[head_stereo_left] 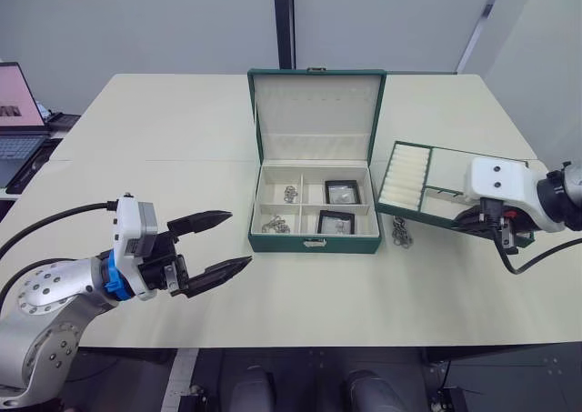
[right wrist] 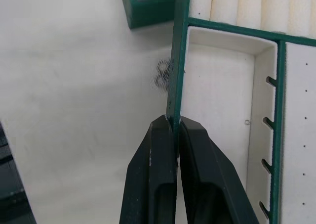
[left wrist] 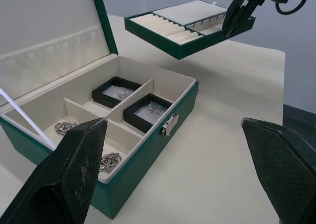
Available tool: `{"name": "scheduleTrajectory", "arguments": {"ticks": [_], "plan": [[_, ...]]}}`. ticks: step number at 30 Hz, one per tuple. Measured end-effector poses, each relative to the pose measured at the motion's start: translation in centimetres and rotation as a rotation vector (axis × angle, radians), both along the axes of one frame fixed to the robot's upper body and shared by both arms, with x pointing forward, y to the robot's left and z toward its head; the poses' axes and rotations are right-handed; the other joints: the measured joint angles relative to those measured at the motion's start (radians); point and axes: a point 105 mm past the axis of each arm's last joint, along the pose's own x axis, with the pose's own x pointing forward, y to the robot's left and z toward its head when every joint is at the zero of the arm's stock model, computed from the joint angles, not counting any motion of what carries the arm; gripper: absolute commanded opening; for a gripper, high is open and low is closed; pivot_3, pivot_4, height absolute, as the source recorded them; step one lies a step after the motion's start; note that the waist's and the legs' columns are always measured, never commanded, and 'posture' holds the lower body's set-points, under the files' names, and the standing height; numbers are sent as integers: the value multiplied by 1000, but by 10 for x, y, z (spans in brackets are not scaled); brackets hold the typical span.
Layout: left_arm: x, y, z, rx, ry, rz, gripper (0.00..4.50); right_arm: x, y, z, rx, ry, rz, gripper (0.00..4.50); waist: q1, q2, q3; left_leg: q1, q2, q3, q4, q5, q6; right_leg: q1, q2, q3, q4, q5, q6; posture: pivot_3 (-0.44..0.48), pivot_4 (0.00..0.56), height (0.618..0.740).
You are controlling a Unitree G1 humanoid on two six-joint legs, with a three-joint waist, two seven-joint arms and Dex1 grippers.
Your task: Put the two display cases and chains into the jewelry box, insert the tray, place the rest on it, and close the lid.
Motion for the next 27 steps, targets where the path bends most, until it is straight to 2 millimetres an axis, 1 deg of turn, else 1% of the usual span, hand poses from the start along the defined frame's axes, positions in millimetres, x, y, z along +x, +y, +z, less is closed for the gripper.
{"name": "scheduleTrajectory", "arguments": {"ticks": [1, 2, 8, 12, 17, 20, 23, 27], "plan": [[0, 1, 0, 2, 0, 5, 4500, -2, 7, 1, -1, 0, 19, 26, 0, 0, 0, 0, 0, 0, 0, 0, 0, -4, 0, 0, 0, 0, 0, 0, 150, 740], [0, 1, -1, 3, -1, 6, 4500, -4, 13, 1, -2, 0, 37, 26, 0, 0, 0, 0, 0, 0, 0, 0, 0, -5, 0, 0, 0, 0, 0, 0, 150, 740], [-5, 10, -7, 11, 25, 51, 4500, 3, 55, -12, 7, 12, 108, 26, -10, -4, 2, -3, 0, 0, 0, 0, 0, -10, 0, 1, 2, 0, 0, 0, 150, 740], [-5, 20, 3, 27, -2, 101, 4500, 9, 81, -12, 8, -7, 157, 26, -14, -6, 3, -4, 0, 0, 0, 0, 0, -11, 0, 1, 3, 0, 0, 0, 150, 740], [-9, 20, 7, 42, 11, 116, 4500, 8, 113, -12, 41, -3, 237, 26, -15, -7, 4, -4, 1, 0, 0, 0, 0, -11, 0, 0, 3, 0, 0, 0, 150, 740], [-9, 21, 6, 37, 24, 125, 4500, 9, 125, -14, 44, 3, 261, 26, -14, -8, 4, -4, 0, -1, 0, 0, 0, -11, 0, 0, 3, 0, 0, 0, 150, 740], [-8, 22, 9, 41, 20, 141, 4500, 15, 137, -19, 56, 16, 264, 26, -15, -9, 4, -4, 1, 0, 0, 0, 0, -12, 0, 0, 4, 0, 0, 0, 150, 740], [-9, 22, 12, 45, 11, 148, 4500, 23, 140, -24, 63, 22, 246, 26, -15, -9, 4, -4, 1, -1, 0, 0, 0, -12, 0, 0, 4, 0, 0, 0, 150, 740]]}}
